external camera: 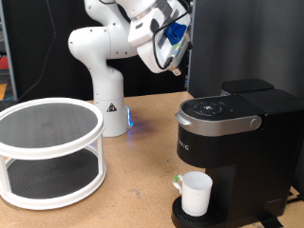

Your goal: Make a cup of coffee with the keurig machine

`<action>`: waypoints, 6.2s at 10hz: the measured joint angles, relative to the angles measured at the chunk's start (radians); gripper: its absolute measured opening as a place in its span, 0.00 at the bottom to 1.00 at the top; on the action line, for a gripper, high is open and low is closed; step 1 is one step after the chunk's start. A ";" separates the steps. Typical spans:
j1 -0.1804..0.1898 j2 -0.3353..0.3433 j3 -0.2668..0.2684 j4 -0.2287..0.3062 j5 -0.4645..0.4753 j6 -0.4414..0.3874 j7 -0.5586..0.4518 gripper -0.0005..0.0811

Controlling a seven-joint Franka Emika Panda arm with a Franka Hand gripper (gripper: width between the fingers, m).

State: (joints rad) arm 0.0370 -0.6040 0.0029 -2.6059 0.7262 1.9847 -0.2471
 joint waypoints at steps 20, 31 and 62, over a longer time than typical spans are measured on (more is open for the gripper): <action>0.008 0.201 0.223 0.292 -0.490 -0.001 -0.276 0.99; -0.005 0.365 0.241 0.531 -0.510 -0.113 -0.318 0.99; -0.045 0.499 0.245 0.390 -0.673 0.221 -0.205 0.01</action>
State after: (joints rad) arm -0.0082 -0.1052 0.2481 -2.2164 0.0530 2.2052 -0.4523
